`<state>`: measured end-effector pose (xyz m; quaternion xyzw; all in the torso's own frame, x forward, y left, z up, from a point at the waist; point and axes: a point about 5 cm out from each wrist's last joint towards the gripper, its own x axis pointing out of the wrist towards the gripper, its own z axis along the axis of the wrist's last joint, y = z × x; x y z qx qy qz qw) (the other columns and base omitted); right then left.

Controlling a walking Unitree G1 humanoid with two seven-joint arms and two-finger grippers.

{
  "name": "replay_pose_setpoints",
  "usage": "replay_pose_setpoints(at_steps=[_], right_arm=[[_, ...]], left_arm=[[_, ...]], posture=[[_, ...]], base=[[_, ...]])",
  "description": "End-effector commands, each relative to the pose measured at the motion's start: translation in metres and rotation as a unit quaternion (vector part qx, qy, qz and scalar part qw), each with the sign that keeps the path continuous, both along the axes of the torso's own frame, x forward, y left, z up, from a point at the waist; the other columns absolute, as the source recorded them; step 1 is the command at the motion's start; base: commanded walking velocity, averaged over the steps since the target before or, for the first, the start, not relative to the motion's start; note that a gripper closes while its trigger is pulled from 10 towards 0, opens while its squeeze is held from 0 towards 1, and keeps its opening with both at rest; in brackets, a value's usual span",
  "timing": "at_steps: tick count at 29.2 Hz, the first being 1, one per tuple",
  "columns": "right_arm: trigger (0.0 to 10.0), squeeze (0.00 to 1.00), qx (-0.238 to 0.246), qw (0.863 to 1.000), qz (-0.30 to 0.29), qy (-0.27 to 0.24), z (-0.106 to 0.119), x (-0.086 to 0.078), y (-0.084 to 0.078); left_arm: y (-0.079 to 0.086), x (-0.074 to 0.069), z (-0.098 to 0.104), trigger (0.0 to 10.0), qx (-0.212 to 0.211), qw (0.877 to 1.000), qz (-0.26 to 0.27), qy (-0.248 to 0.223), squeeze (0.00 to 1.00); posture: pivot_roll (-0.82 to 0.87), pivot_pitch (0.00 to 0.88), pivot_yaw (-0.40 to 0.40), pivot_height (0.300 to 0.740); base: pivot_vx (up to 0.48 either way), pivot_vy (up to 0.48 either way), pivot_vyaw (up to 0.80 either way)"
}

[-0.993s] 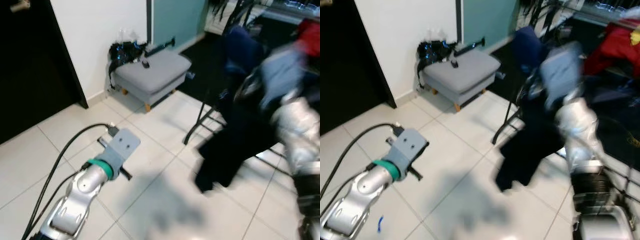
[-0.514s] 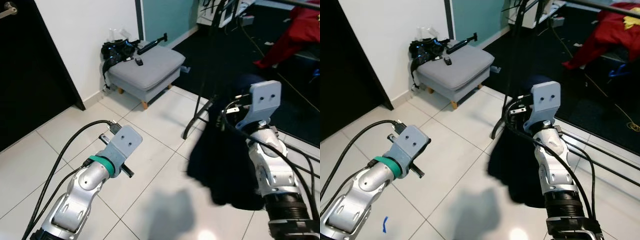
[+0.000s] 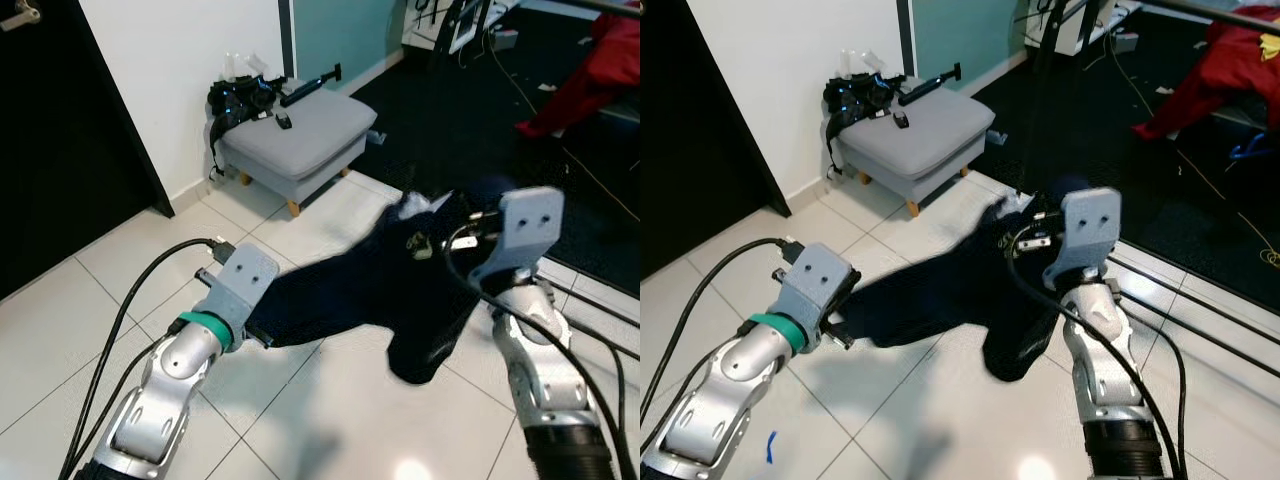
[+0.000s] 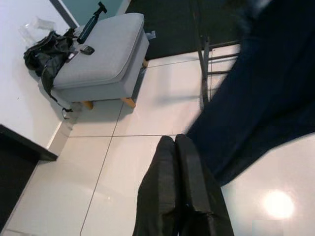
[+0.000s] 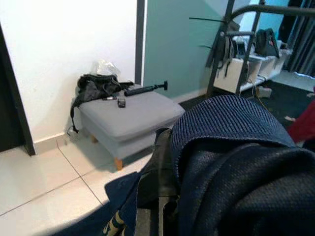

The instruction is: Hang hanger

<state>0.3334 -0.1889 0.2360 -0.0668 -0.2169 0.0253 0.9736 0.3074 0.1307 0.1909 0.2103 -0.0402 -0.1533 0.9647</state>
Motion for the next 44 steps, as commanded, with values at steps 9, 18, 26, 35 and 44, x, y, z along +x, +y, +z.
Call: replay_pose_setpoints(at_steps=[9, 18, 26, 35, 44], right_arm=[[0.2, 0.00, 0.041, 0.999, -0.019, -0.005, 0.001, -0.010, 0.003], [0.0, 0.00, 0.076, 0.997, -0.027, 0.017, -0.010, -0.017, 0.003], [10.0, 0.00, 0.063, 0.997, -0.040, 0.014, -0.009, -0.018, 0.005], [10.0, 0.00, 0.000, 0.999, 0.026, 0.024, -0.010, -0.019, 0.024], [10.0, 0.00, -0.006, 0.998, 0.051, 0.035, -0.015, -0.016, 0.033]], left_arm=[[0.004, -0.001, -0.007, 10.0, -0.035, 0.999, 0.023, 0.016, 0.00], [0.004, -0.003, -0.010, 10.0, -0.049, 0.998, 0.034, 0.023, 0.00], [0.008, 0.003, -0.011, 10.0, -0.147, 0.986, 0.071, 0.040, 0.00], [0.027, 0.004, -0.001, 10.0, -0.200, 0.961, 0.181, -0.067, 0.00], [0.024, -0.001, 0.007, 10.0, -0.158, 0.965, 0.181, -0.108, 0.00]], posture=[[-0.21, 0.180, 0.089, 0.740], [-0.21, 0.175, 0.089, 0.740], [-0.23, 0.164, 0.081, 0.740], [-0.25, 0.123, 0.002, 0.740], [-0.23, 0.111, -0.011, 0.740]], base=[[0.000, 0.000, 0.00], [0.000, 0.000, 0.00], [0.000, 0.000, 0.00], [0.000, 0.000, 0.00], [0.000, 0.000, 0.00]])
